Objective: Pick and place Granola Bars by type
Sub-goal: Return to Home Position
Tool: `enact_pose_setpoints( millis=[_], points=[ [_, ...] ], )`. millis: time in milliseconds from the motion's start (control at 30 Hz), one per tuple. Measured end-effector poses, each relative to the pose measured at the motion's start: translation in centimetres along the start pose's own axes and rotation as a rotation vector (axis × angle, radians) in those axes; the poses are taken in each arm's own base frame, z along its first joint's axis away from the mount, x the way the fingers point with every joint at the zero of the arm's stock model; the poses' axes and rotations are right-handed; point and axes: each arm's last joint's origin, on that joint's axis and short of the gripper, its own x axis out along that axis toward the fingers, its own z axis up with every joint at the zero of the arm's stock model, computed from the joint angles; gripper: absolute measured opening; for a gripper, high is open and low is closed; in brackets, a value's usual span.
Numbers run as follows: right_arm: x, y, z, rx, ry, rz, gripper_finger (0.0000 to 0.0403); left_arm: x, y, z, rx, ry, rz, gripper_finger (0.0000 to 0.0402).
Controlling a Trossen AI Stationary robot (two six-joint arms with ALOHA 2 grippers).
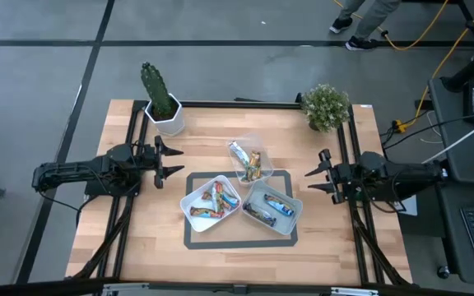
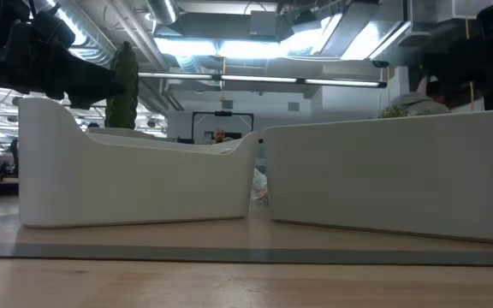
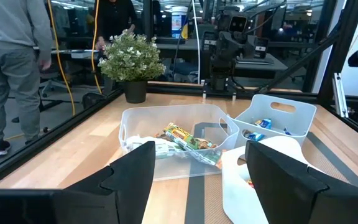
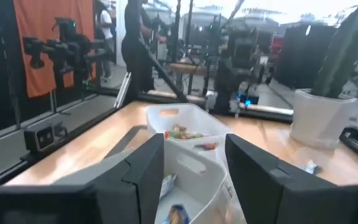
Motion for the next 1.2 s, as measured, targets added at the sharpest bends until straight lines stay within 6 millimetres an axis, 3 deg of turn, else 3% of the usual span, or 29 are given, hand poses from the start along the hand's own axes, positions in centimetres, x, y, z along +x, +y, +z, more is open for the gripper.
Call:
enact_pose_setpoints(
  millis=[400, 600, 1200],
  points=[
    [0.02, -0.04, -0.02, 0.003, 0.004, -0.009, 0.0174, 0.00, 0.00, 0.00, 0.000, 0.000, 0.000, 0.0244],
    [0.05, -0.05, -0.07, 0.111, 0.010, -0.011, 0.0174, 0.00, 0.00, 0.00, 0.000, 0.000, 0.000, 0.0242],
    [0.05, -0.05, -0.07, 0.104, 0.009, -0.011, 0.0174, 0.00, 0.00, 0.00, 0.000, 0.000, 0.000, 0.0243]
  ],
)
